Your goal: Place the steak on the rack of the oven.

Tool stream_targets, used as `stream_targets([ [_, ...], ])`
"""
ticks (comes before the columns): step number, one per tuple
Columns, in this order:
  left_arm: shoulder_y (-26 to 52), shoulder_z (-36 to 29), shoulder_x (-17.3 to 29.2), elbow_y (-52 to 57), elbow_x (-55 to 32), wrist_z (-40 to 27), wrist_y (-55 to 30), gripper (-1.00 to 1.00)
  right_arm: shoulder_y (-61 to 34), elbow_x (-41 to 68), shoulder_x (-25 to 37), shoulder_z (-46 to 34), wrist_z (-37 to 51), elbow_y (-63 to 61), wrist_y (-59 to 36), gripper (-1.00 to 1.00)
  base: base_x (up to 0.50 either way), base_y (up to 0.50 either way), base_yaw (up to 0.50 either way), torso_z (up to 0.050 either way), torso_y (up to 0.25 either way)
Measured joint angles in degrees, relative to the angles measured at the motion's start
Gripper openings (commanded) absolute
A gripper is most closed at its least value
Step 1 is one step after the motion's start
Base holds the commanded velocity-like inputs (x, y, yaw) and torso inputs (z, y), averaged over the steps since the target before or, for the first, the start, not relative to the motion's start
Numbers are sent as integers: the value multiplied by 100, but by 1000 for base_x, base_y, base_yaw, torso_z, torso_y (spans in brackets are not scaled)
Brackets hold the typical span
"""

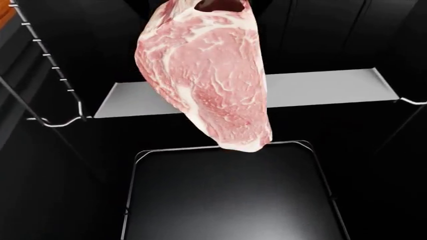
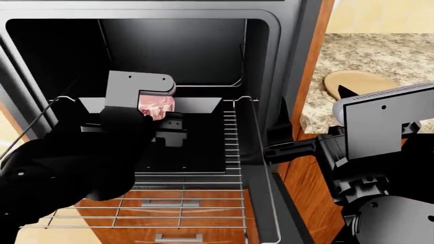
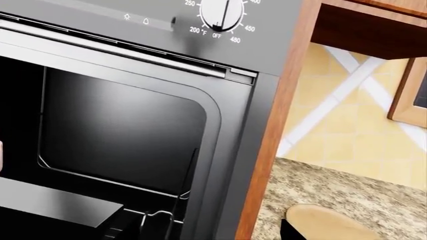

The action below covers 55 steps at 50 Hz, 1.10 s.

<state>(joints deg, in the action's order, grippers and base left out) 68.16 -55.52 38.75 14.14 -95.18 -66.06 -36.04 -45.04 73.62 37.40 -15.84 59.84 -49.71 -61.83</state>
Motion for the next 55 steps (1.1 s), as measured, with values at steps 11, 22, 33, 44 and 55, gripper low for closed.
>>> stream_targets([
  [11, -20, -18, -10, -81, 3, 12, -4, -100, 28, -56, 17, -31, -24, 13, 39, 100, 0, 0, 0, 0, 0],
  [22, -32, -53, -33, -188, -28, 21, -40, -100, 68, -125, 35, -61, -62, 29, 87, 100, 0, 0, 0, 0, 1],
  [33, -11, -42, -39, -208, -34, 15, -24, 100, 65, -140, 50, -87, -75, 46, 111, 100, 0, 0, 0, 1, 0],
  [44, 45, -14, -28, -124, -10, -9, -1, 100, 42, -118, 58, -110, -61, 50, 123, 100, 0, 0, 0, 0, 0],
  [55, 117, 19, 0, 37, -8, -41, -8, 100, 34, -96, 74, -123, -36, 41, 141, 100, 0, 0, 0, 0, 0],
])
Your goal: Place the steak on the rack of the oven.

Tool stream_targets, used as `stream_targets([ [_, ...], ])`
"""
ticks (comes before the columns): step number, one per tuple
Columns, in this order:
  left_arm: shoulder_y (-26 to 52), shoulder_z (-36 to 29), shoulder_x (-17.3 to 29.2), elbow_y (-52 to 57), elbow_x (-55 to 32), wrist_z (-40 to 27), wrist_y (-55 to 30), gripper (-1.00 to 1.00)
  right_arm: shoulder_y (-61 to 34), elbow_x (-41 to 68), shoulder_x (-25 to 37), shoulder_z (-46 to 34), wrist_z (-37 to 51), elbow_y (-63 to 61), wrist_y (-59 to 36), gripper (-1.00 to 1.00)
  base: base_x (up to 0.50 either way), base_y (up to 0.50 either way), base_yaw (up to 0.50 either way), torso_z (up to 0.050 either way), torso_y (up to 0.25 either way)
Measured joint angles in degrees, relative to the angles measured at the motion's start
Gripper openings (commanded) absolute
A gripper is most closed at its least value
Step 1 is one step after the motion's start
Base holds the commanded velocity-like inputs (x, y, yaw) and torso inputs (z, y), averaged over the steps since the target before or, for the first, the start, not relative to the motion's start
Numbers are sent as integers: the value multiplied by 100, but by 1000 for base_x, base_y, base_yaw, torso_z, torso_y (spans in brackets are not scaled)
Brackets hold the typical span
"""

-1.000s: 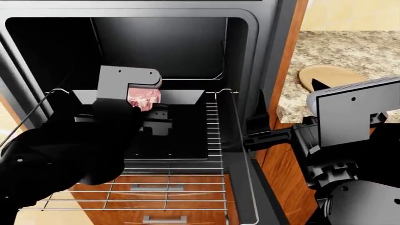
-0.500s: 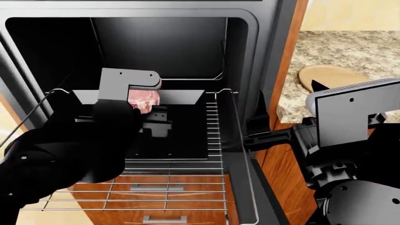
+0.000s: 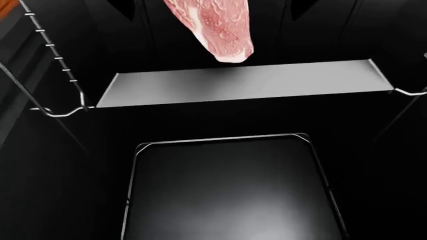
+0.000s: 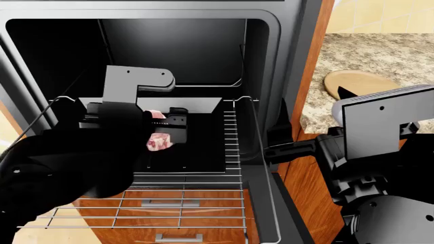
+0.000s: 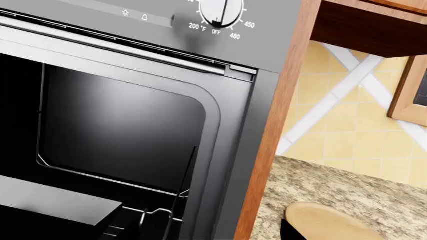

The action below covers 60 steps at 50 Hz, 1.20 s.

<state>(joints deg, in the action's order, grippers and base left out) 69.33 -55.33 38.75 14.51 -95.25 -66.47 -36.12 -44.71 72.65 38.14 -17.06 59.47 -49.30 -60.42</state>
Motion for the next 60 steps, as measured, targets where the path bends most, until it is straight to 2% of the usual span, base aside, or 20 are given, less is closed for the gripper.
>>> stream_targets([
  [16, 62, 292, 457, 1025, -508, -536, 91, 100, -151, 428, 97, 89, 316, -101, -40, 100, 0, 0, 0, 0, 0],
  [36, 188, 708, 1153, 2819, -1416, -1590, 416, 100, -596, 1967, 427, 184, 1682, -624, 55, 100, 0, 0, 0, 0, 0],
  [48, 147, 915, 1511, 3581, -1668, -1887, 700, 100, -784, 2900, 420, 344, 2534, -927, -10, 100, 0, 0, 0, 0, 0],
  [60, -6, 1298, 1750, 4196, -1899, -2134, 875, 100, -916, 3630, 391, 799, 2895, -1027, -248, 100, 0, 0, 0, 0, 0],
])
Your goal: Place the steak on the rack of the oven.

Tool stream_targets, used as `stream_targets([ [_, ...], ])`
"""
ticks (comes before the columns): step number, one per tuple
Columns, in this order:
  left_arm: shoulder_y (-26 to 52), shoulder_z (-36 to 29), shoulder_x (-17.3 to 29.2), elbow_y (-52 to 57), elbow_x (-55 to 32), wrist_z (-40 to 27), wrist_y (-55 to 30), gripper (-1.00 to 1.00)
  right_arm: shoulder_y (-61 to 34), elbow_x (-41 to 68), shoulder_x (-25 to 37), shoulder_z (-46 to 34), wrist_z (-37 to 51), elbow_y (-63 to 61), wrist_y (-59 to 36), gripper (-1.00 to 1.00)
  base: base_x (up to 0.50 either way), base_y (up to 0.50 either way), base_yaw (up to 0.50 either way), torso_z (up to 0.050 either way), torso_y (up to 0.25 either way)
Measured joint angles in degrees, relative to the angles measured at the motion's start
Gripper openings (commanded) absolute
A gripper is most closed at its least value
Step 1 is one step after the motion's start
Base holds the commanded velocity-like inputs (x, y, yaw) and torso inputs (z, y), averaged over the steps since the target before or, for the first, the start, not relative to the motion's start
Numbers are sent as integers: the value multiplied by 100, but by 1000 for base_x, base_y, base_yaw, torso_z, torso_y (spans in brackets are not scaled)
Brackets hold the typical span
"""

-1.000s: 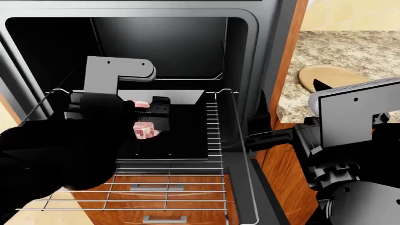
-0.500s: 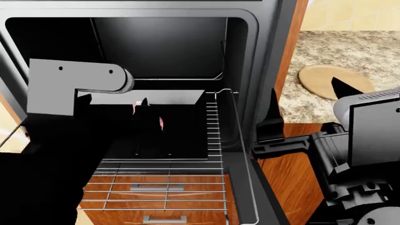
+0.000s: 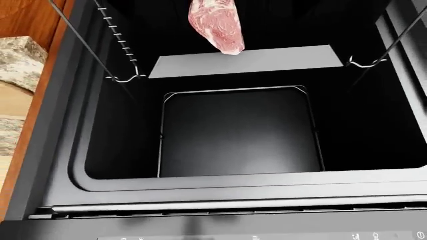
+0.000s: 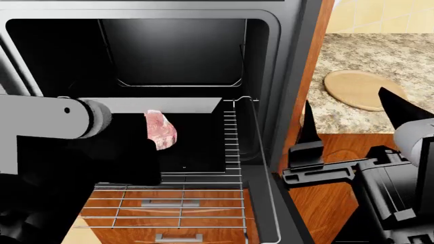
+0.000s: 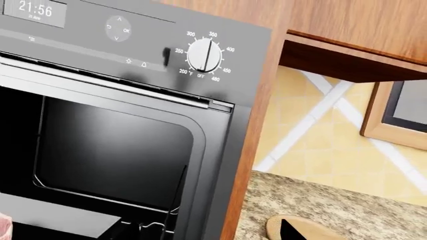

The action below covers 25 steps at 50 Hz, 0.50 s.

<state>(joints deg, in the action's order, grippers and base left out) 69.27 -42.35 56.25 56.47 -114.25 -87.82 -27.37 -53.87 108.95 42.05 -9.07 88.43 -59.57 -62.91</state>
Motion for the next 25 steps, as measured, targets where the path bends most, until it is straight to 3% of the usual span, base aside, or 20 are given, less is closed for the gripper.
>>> stream_targets([
  [25, -896, 1902, -107, 323, -693, -198, -823, 100, 354, 1255, -61, 1742, 144, -39, -800, 100, 0, 0, 0, 0, 0],
])
